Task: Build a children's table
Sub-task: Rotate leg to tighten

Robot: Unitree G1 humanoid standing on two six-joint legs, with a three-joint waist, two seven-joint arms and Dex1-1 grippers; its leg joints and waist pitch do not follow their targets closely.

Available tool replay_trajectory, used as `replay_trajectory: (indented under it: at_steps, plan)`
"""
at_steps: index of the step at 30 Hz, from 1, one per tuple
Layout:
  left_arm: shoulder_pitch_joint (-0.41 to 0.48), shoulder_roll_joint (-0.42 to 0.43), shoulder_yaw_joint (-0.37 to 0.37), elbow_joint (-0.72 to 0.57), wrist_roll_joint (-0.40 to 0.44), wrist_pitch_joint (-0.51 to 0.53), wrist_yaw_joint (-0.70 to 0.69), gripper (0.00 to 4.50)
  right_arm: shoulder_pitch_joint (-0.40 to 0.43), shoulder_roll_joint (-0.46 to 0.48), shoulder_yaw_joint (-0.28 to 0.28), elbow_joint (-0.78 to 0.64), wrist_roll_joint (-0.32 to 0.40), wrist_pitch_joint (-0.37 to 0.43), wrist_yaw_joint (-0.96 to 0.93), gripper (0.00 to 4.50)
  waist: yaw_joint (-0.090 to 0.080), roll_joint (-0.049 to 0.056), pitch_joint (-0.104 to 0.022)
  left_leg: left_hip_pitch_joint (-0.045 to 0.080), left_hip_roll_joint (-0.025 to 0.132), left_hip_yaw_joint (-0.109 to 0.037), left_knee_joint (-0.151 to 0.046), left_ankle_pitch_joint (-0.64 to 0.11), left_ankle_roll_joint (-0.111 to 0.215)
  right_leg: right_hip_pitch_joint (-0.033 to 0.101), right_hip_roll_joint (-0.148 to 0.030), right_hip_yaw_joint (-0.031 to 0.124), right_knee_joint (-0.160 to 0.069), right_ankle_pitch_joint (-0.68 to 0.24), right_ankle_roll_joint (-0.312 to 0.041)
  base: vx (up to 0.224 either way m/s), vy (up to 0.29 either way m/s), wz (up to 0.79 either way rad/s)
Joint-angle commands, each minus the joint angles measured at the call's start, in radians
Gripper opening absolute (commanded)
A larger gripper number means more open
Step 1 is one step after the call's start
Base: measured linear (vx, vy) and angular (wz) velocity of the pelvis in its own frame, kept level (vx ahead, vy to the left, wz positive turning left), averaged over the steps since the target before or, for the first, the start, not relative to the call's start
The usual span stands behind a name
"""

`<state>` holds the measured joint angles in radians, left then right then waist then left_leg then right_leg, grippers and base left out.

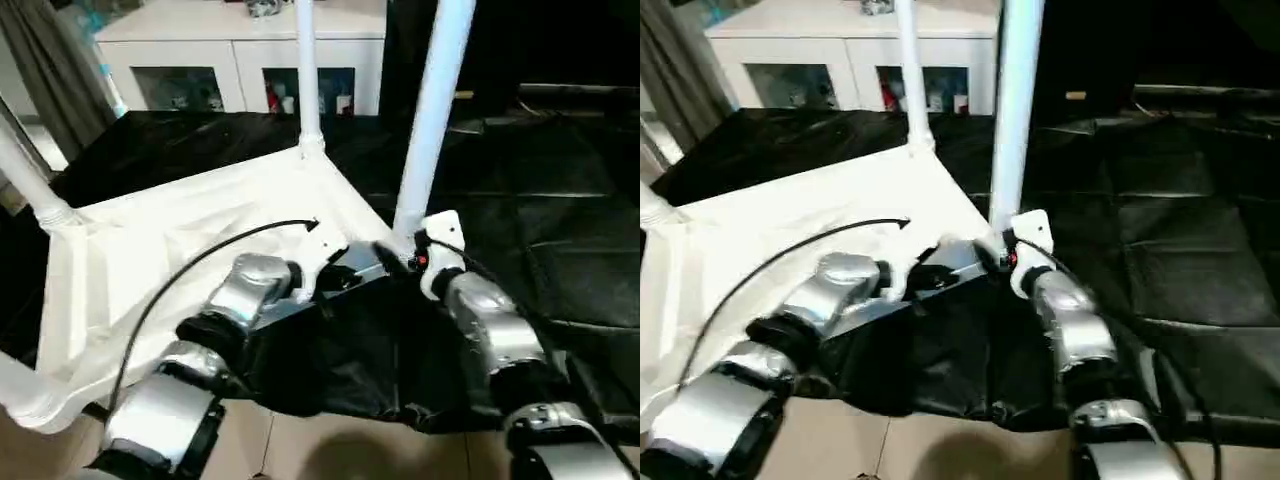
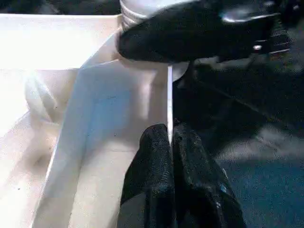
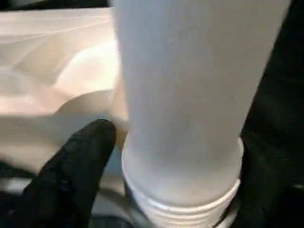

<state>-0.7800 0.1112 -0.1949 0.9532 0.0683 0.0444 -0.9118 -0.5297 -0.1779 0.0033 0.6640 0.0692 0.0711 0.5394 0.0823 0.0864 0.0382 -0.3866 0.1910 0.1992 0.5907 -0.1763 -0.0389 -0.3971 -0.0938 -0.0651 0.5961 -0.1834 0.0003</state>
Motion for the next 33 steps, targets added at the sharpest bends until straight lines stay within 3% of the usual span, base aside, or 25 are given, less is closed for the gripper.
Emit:
replay_trajectory:
  at_steps: [1,6,7,9,11,13,14,22,25,28,30,33]
  plan:
    - [0.009,0.000,-0.018,-0.062,-0.046,-0.056,-0.117,0.00,0.023,0.002,0.084,-0.018,0.014,0.008,0.150,3.89,0.004,-0.023,-0.065,0.010,0.035,-0.020,-0.062,-0.163,0.100,0.050,-0.059,0.031,-0.065,-0.139,-0.225,0.000,0.000,0.00]
    - [0.051,0.084,-0.035,-0.124,-0.066,-0.048,-0.283,0.00,0.051,-0.102,0.108,-0.104,0.048,0.013,0.372,3.89,0.011,-0.023,-0.067,0.012,0.043,-0.018,-0.059,-0.141,0.128,0.046,-0.057,0.032,-0.055,-0.084,-0.258,0.000,0.000,0.00]
    - [0.053,0.086,-0.036,-0.125,-0.067,-0.048,-0.288,0.00,0.052,-0.105,0.109,-0.106,0.048,0.013,0.377,3.89,0.010,-0.021,-0.066,0.014,0.043,-0.018,-0.060,-0.149,0.126,0.041,-0.055,0.031,-0.056,-0.091,-0.262,0.000,0.000,0.00]
    - [0.071,0.126,-0.037,-0.158,-0.079,-0.030,-0.355,0.00,0.056,-0.147,0.117,-0.122,0.059,0.014,0.450,3.89,0.010,-0.028,-0.067,0.014,0.045,-0.018,-0.060,-0.149,0.120,0.043,-0.055,0.032,-0.053,-0.084,-0.269,0.000,0.000,0.00]
    - [0.082,0.154,-0.036,-0.174,-0.084,-0.018,-0.395,0.00,0.057,-0.173,0.117,-0.130,0.069,0.015,0.500,3.89,0.011,-0.025,-0.065,0.016,0.045,-0.016,-0.061,-0.165,0.112,0.039,-0.055,0.033,-0.054,-0.101,-0.273,0.000,0.000,0.00]
    - [0.086,0.167,-0.032,-0.178,-0.084,-0.017,-0.407,0.00,0.057,-0.184,0.116,-0.134,0.074,0.017,0.526,3.89,0.011,-0.027,-0.064,0.016,0.044,-0.016,-0.061,-0.174,0.105,0.041,-0.057,0.033,-0.055,-0.111,-0.272,0.000,0.000,0.00]
    - [0.088,0.173,-0.031,-0.182,-0.086,-0.016,-0.411,0.00,0.056,-0.190,0.116,-0.137,0.079,0.021,0.541,3.62,0.011,-0.029,-0.064,0.016,0.045,-0.016,-0.061,-0.174,0.104,0.041,-0.058,0.034,-0.055,-0.111,-0.272,0.000,0.000,0.00]
    - [0.096,0.171,-0.020,-0.201,-0.097,-0.001,-0.397,0.00,0.064,-0.177,0.120,-0.150,0.094,0.035,0.550,3.09,0.012,-0.031,-0.065,0.014,0.043,-0.016,-0.058,-0.140,0.107,0.042,-0.058,0.034,-0.051,-0.097,-0.269,0.000,0.000,0.00]
    - [0.087,0.138,-0.011,-0.187,-0.088,0.000,-0.321,0.00,0.072,-0.145,0.115,-0.125,0.068,0.035,0.455,2.82,0.012,-0.030,-0.065,0.014,0.043,-0.017,-0.058,-0.135,0.106,0.040,-0.058,0.034,-0.051,-0.098,-0.268,0.000,0.000,0.00]
    - [0.061,0.100,0.000,-0.142,-0.066,0.001,-0.199,0.00,0.061,-0.107,0.100,-0.066,0.024,0.027,0.303,2.78,0.003,-0.031,-0.061,0.016,0.040,-0.017,-0.063,-0.170,0.076,0.038,-0.057,0.034,-0.061,-0.159,-0.257,0.000,0.000,0.00]
    - [0.024,0.039,0.017,-0.080,-0.053,0.001,-0.058,0.00,0.034,-0.041,0.056,0.019,-0.001,0.068,0.077,2.78,-0.001,-0.031,-0.059,0.018,0.037,-0.018,-0.065,-0.186,0.056,0.038,-0.058,0.036,-0.067,-0.205,-0.239,0.000,0.000,0.00]
    - [-0.007,-0.013,0.023,-0.038,-0.043,0.005,0.037,0.00,0.007,0.013,0.017,0.081,-0.002,0.095,-0.091,2.77,-0.006,-0.028,-0.058,0.023,0.035,-0.021,-0.069,-0.226,0.024,0.038,-0.060,0.036,-0.075,-0.276,-0.216,0.000,0.000,0.00]
